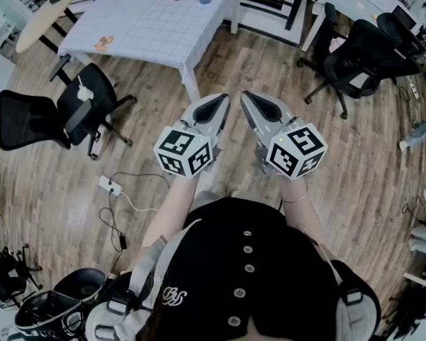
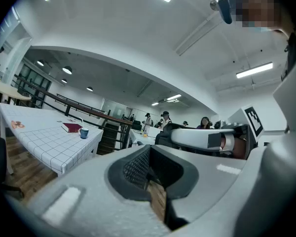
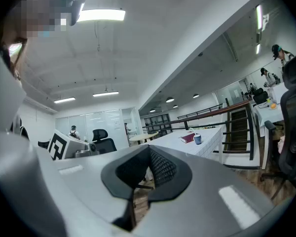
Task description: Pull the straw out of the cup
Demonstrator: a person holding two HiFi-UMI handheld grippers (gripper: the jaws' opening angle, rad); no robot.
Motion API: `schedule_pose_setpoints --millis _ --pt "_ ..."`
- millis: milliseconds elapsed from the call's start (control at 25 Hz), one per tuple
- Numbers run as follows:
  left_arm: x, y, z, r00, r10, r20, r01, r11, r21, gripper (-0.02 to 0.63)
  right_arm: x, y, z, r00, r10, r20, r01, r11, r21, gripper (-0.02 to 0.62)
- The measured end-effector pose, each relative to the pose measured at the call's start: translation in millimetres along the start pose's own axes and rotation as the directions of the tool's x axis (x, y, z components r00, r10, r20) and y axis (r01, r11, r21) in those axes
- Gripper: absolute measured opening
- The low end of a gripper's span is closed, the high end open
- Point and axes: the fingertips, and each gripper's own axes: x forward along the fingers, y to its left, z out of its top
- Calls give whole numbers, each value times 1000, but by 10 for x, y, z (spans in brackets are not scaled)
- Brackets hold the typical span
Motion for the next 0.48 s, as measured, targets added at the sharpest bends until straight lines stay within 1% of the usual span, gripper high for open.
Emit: schedule_pose_setpoints --millis 240,480 --pt "-17 36 0 1000 8 -1 -8 1000 -2 -2 27 11 -42 1000 4 -14 -4 1000 -2 0" --pt "-31 56 28 1000 13 17 -13 1000 0 -2 63 18 -42 1000 0 -11 -1 1000 -13 0"
